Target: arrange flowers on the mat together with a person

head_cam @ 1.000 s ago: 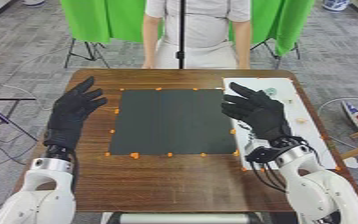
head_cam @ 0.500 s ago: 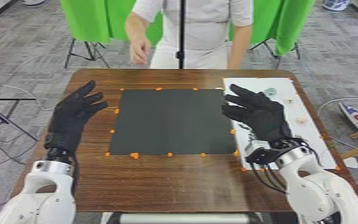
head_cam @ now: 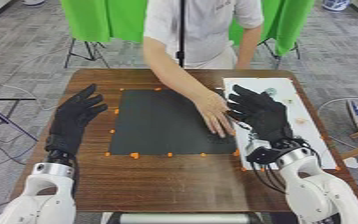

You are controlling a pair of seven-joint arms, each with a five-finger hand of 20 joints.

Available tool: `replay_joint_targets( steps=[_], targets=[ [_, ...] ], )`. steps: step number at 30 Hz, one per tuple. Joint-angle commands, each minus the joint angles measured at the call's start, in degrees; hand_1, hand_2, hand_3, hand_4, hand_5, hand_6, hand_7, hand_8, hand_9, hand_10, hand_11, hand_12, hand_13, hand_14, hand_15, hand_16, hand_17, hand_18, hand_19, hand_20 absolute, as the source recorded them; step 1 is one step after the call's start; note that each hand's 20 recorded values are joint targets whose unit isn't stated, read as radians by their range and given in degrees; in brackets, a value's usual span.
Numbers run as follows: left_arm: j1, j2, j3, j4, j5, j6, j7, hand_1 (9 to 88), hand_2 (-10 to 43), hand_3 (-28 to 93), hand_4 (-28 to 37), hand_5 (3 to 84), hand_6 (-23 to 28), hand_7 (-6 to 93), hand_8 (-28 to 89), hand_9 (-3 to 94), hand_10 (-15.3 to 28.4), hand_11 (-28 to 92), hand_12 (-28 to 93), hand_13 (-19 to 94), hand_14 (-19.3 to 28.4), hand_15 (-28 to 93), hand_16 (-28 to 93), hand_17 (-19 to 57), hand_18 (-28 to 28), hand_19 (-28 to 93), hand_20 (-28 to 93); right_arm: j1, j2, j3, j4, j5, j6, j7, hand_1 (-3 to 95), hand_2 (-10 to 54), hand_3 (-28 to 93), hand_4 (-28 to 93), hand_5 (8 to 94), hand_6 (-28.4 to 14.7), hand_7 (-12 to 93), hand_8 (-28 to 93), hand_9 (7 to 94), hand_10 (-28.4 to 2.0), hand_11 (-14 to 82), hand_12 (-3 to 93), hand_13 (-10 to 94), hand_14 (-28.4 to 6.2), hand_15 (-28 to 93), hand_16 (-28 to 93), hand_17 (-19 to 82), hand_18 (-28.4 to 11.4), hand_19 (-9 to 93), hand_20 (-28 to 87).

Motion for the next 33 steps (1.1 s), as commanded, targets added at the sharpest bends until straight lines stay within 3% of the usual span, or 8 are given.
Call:
replay_joint_targets(
  steps=[1,11,26,33],
  targets=[
    [1.0,0.12,0.36,-0.08,-0.66,0.81,0.36,20.6,8.0,77,-28.3,39.4,7.7,7.5,-7,36.4,18.4,21,10,26,25.5,44,-6,-7.8,28.4,43,9,-0.3,0.4,-0.6,-0.5,0.3,1.6,-1.7,3.7,13.5,83,-28,44.5,1.9,15,-12,43.1,-10.6,5.0,13.2,25,-16.7,9,22,3,-21.1,38,16],
    [0.6,0.56,0.62,0.05,-1.10,1.27,0.91,20.8,7.9,77,-28.3,39.3,7.8,7.7,-7,36.5,18.5,21,10,26,25.7,45,-7,-7.9,28.4,44,9,-0.1,0.3,-0.8,-0.4,0.4,1.5,-2.2,3.6,13.6,83,-28,44.6,2.0,15,-13,42.8,-10.6,5.0,13.1,25,-16.6,8,23,3,-21.2,38,16],
    [0.4,-0.27,0.31,0.00,-0.91,1.45,0.57,21.0,7.8,77,-28.3,37.8,7.2,8.3,-7,36.6,18.5,22,10,27,26.0,46,-7,-8.0,28.4,44,9,0.1,0.4,-1.2,-0.3,0.6,1.7,-2.0,3.7,13.5,83,-28,44.0,2.1,15,-12,43.0,-10.6,5.2,13.2,26,-17.0,10,23,4,-21.2,38,16],
    [0.2,-0.06,0.52,0.02,-1.14,1.89,0.94,21.0,7.6,78,-28.3,36.4,6.6,8.6,-7,36.0,18.3,22,10,27,26.0,46,-7,-8.1,28.4,45,9,0.0,0.1,-1.3,-0.2,0.8,1.3,-2.0,4.1,13.6,83,-28,43.0,2.4,14,-12,42.5,-10.7,4.9,13.3,31,-18.5,13,22,4,-21.5,39,16]
  ],
)
